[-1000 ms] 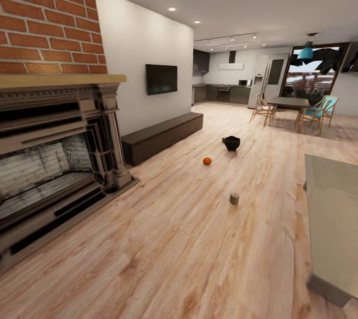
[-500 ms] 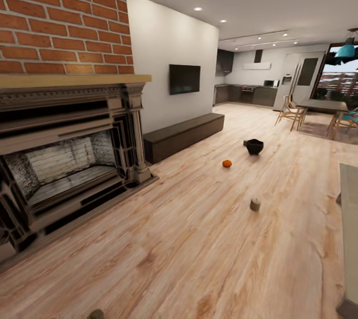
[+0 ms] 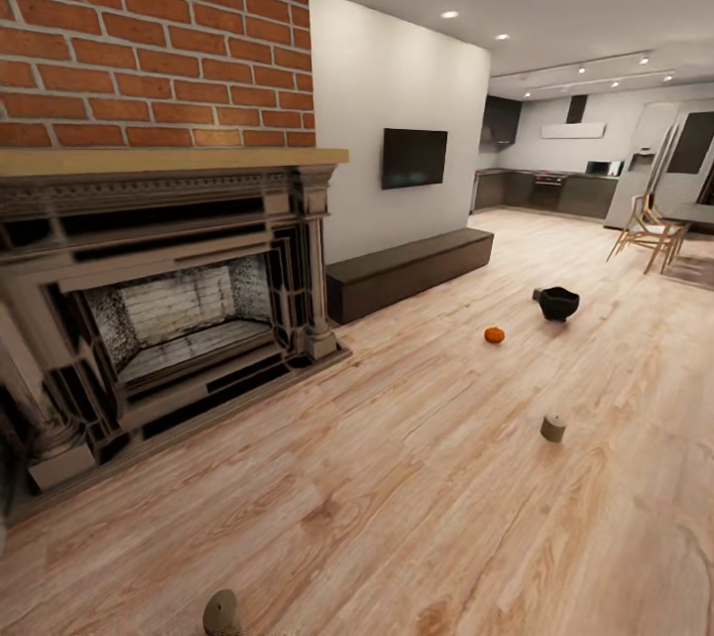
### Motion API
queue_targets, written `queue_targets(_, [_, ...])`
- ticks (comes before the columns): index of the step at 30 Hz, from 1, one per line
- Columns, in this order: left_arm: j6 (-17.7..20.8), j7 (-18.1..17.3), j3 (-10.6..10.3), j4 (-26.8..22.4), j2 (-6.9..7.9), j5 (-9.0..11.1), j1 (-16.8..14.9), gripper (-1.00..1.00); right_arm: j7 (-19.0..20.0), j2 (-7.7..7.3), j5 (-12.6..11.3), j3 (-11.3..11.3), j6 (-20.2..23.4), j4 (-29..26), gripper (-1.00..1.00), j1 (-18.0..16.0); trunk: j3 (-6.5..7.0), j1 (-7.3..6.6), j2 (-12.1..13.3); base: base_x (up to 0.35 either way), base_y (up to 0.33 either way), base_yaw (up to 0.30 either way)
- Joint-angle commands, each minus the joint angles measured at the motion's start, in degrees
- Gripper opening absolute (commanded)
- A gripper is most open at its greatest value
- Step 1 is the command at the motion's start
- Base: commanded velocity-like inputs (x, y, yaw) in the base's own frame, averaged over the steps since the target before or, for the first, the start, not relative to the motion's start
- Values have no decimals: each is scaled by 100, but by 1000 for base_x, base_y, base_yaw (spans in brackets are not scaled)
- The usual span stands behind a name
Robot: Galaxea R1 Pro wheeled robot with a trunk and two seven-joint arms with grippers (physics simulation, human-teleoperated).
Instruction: Place each of the two pumpkins and all three candles from the living room inside a cabinet in the living room (use any cabinet), then make sure every cabinet is closed, and position the cauldron so it is next to a table in the living room.
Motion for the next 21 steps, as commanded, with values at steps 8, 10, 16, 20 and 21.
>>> queue_targets(8, [-8,1,-12,5,0,48,-1,100,-84,-19,-32,7,34,158,100,4,-4,0,-2,0,-224,208])
queue_targets(10, [10,3,-19,10,-5,49,-1,100,-90,-23,-15,5,33,296,100,4,-4,0,-2,0,-25,22])
queue_targets(16, [546,56,14,59,84,52,-1,100,-85,-33,32,-22,-10,360,100,4,-4,0,-2,0,-5,4])
queue_targets(20, [3345,257,38,-1993,649,659,-5,100,-90,-11,17,-36,139,342,100,4,-4,0,-2,0,0,0])
queue_targets(21, [4258,323,49,-2772,1027,1341,-31,100,-92,17,24,-38,312,304,100,0,-4,0,-2,0,0,0])
